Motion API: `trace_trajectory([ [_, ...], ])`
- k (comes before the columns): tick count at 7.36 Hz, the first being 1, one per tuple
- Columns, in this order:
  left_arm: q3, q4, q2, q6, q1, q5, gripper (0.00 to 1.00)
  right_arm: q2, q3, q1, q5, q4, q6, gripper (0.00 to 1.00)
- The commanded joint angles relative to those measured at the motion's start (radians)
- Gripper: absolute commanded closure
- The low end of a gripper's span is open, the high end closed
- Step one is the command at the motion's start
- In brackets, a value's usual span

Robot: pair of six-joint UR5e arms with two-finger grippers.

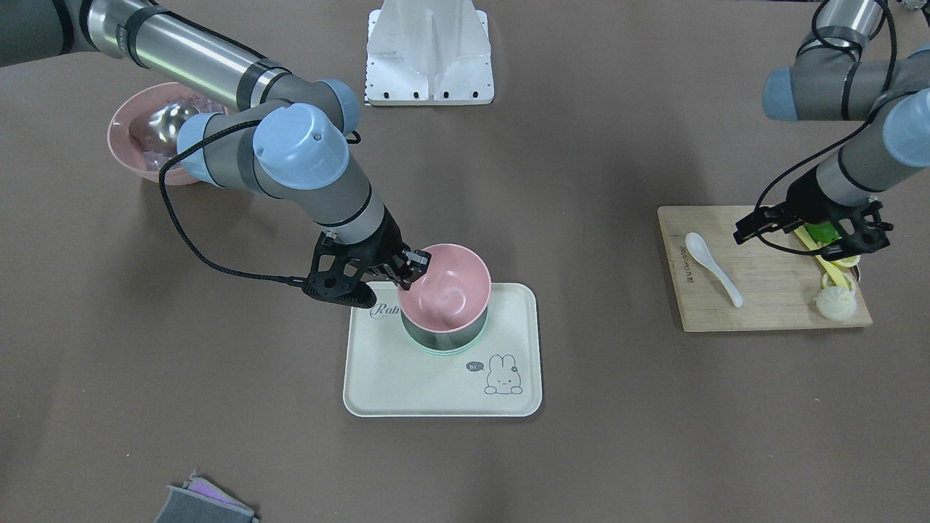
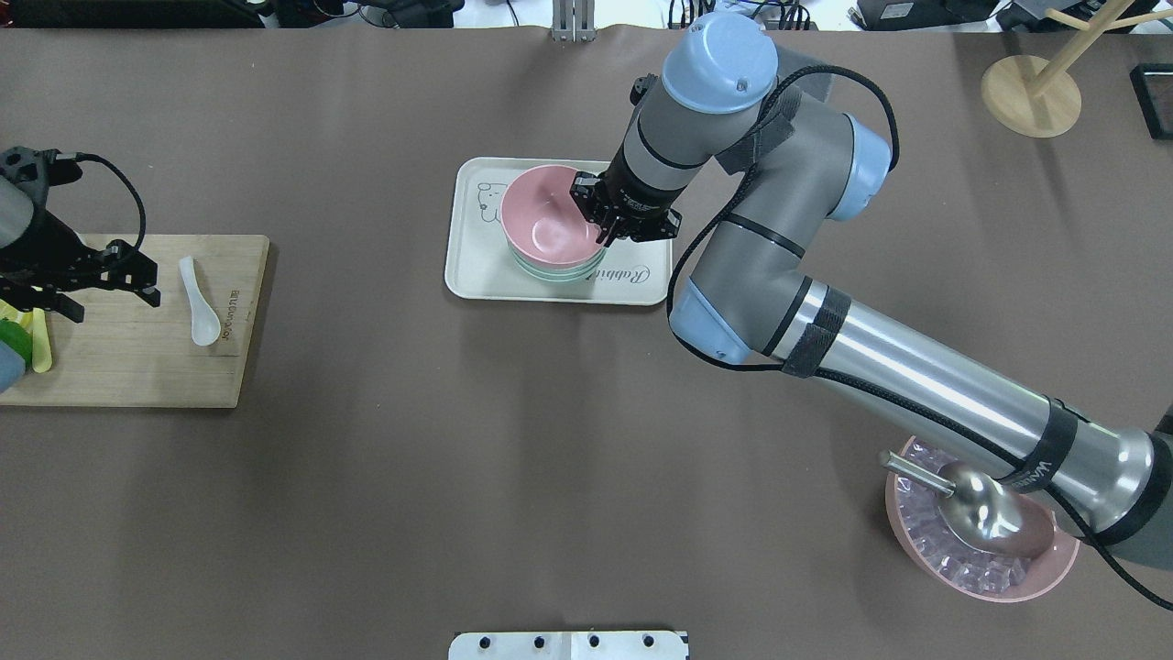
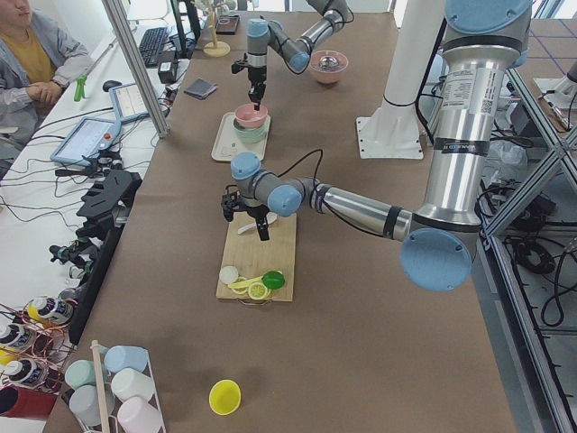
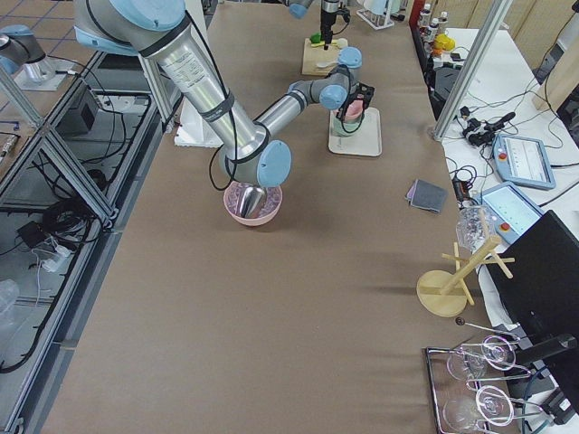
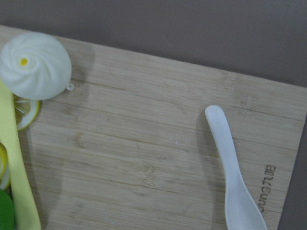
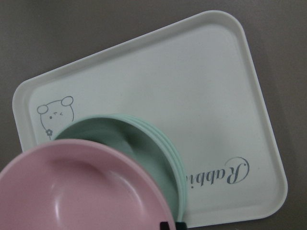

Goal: Stack pink bowl on green and place spoon
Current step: 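Release the pink bowl with the right gripper while the left reaches the spoon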

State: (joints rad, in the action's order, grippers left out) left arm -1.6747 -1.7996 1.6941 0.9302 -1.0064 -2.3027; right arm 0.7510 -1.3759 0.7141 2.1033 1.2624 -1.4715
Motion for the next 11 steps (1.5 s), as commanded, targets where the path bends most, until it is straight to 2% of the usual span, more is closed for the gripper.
trace_trajectory([
  [1,0.067,0.002,0.099,0.052,0.034,0.014,0.04,0.001,0.000,-0.001,0.000,0.000,0.000,0.40],
  [2,0.111,0.002,0.151,0.050,0.034,0.017,0.07,-0.001,-0.005,0.001,-0.002,-0.003,-0.001,0.01],
  [4,0.177,-0.004,0.176,0.036,0.034,0.061,0.13,0.019,-0.059,0.050,0.035,0.002,0.005,0.00],
  [5,0.184,-0.003,0.176,0.036,0.035,0.065,0.21,0.052,-0.092,0.092,0.097,0.002,0.011,0.00],
  [6,0.188,-0.003,0.174,0.042,0.035,0.063,0.31,0.085,-0.116,0.128,0.142,0.003,0.016,0.00],
  [7,0.188,-0.001,0.176,0.051,0.035,0.063,0.51,0.129,-0.153,0.154,0.171,0.003,0.022,0.00],
  [8,0.191,-0.001,0.174,0.052,0.035,0.063,0.68,0.198,-0.205,0.177,0.175,0.006,0.055,0.00],
  [9,0.193,-0.001,0.174,0.053,0.035,0.062,0.74,0.274,-0.254,0.215,0.191,0.009,0.122,0.00],
  [10,0.193,-0.001,0.174,0.056,0.035,0.062,0.77,0.324,-0.258,0.291,0.269,0.011,0.204,0.00],
  [11,0.193,-0.003,0.174,0.064,0.035,0.062,0.89,0.358,-0.256,0.351,0.331,0.012,0.288,0.00],
])
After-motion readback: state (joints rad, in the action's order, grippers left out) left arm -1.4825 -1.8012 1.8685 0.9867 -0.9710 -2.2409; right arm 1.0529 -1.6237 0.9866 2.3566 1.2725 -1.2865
